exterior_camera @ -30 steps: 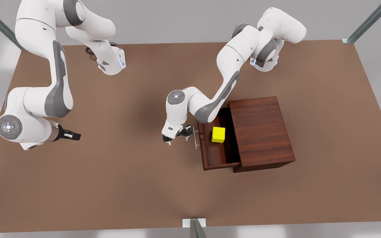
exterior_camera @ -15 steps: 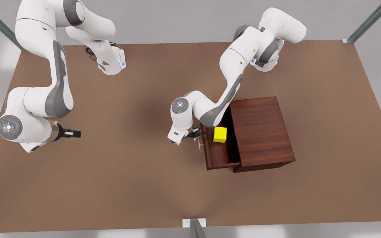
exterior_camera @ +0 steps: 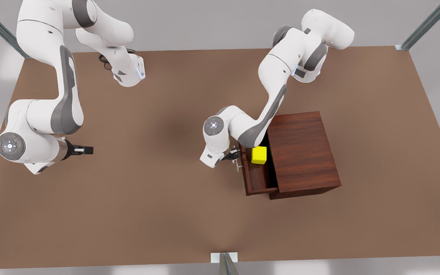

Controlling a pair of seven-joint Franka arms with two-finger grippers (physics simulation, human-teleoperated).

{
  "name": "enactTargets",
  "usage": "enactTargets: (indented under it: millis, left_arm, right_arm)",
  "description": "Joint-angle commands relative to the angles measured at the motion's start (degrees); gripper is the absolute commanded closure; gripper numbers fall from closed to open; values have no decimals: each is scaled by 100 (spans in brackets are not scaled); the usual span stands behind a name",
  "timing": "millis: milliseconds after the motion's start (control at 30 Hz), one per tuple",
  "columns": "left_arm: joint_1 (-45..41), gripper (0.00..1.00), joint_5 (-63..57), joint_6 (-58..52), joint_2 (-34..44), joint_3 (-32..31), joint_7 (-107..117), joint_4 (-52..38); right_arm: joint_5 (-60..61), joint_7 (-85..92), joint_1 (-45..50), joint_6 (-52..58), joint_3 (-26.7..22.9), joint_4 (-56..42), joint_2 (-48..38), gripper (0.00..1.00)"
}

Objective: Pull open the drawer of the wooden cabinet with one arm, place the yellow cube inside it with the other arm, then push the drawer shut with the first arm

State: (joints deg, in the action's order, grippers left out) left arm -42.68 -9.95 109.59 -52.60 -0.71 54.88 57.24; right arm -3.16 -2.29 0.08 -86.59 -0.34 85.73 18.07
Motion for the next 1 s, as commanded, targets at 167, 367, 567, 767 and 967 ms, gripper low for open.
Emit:
enactTargets:
  millis: [167,367,567,767,967]
  left_arm:
    - [111,0,-7,-289,57,1,-672,33]
    - [181,0,-7,-368,83,1,-760,68]
    - [348,0,2,-368,215,1,-927,288]
    - [489,0,11,-377,400,-8,-1102,525]
    - [471,0,494,-737,488,-8,-1006,605]
  right_arm:
    - [-9,316,0,20,-1,-13,3,0]
    - [-9,316,0,20,-1,-13,12,0]
    - [-9,343,0,20,-9,-21,12,0]
    - [-9,343,0,20,-9,-22,12,0]
    - [-9,343,0,28,-9,-30,12,0]
